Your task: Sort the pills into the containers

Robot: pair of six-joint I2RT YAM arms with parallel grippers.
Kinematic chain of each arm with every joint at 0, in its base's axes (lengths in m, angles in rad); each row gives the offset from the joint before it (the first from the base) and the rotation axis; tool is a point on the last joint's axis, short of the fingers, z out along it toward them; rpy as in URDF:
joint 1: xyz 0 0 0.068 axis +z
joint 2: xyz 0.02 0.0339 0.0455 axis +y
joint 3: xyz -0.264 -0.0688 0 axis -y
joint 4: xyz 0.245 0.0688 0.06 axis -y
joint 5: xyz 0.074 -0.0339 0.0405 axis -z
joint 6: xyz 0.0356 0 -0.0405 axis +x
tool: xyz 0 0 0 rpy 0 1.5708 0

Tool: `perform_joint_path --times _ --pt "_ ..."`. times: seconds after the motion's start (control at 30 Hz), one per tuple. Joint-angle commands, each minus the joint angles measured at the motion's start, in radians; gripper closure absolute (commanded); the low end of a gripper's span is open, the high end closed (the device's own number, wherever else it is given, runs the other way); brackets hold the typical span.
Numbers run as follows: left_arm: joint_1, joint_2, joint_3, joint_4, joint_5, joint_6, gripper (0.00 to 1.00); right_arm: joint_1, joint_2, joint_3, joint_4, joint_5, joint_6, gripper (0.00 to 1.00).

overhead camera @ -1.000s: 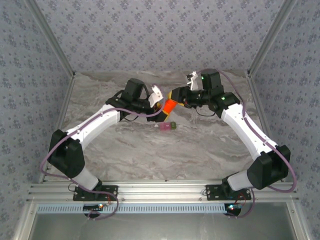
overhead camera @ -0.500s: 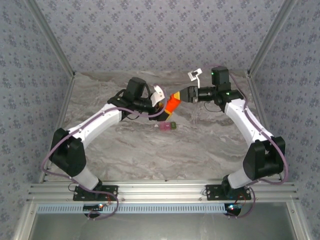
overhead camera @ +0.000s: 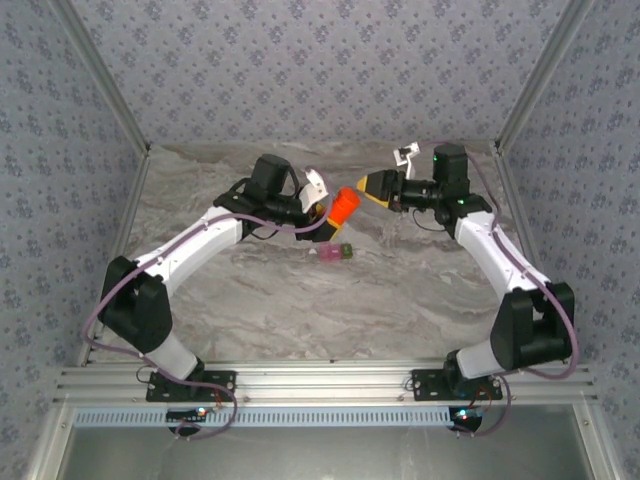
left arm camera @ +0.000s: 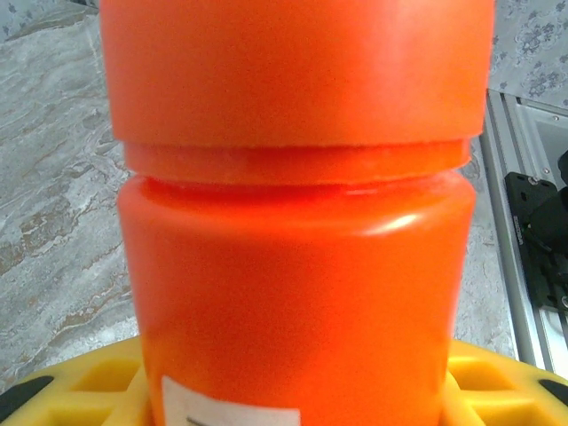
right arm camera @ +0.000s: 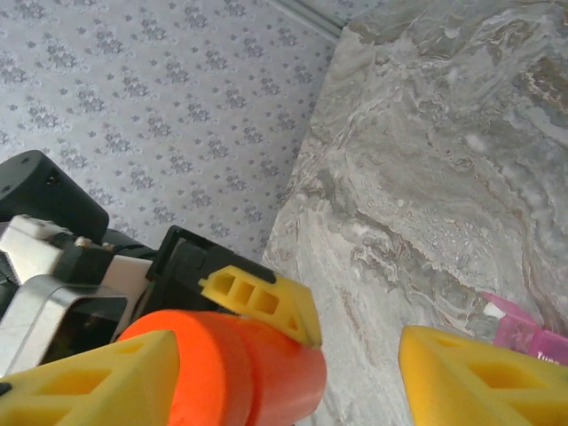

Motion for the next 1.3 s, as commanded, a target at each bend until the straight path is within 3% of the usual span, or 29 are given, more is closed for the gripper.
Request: perform_joint_path --times 0.0,0.2,0.83,0.93,1.1,1.2,1.27 --pt "0.005 0.002 0.045 -0.007 0.026 0.004 1.0 0.033 -0.091 0.026 -0.137 0.08 -0.015 0.29" --pt "0.006 0.002 0.048 -0.004 0.026 0.001 1.0 0.094 -0.129 0.038 -0.214 0.141 -0.027 0.27" --pt "0.004 0.006 0.055 0.003 0.033 -0.007 1.0 0.165 -0.009 0.139 -0.213 0.165 -0.028 0.32" --pt "0.004 0.005 0.056 0.003 0.037 -0.007 1.0 0.171 0.001 0.143 -0.209 0.163 -0.028 0.36" --pt "0.004 0.005 0.059 0.005 0.033 -0.012 1.0 0.179 0.015 0.148 -0.201 0.153 -0.028 0.65" --pt "0.006 0.0 0.061 0.01 0.017 -0.028 1.0 0.171 0.009 0.114 -0.18 0.161 -0.027 0.68" --pt "0.007 -0.003 0.061 0.017 0.017 -0.044 0.94 0.16 0.001 0.085 -0.137 0.167 0.014 0.69"
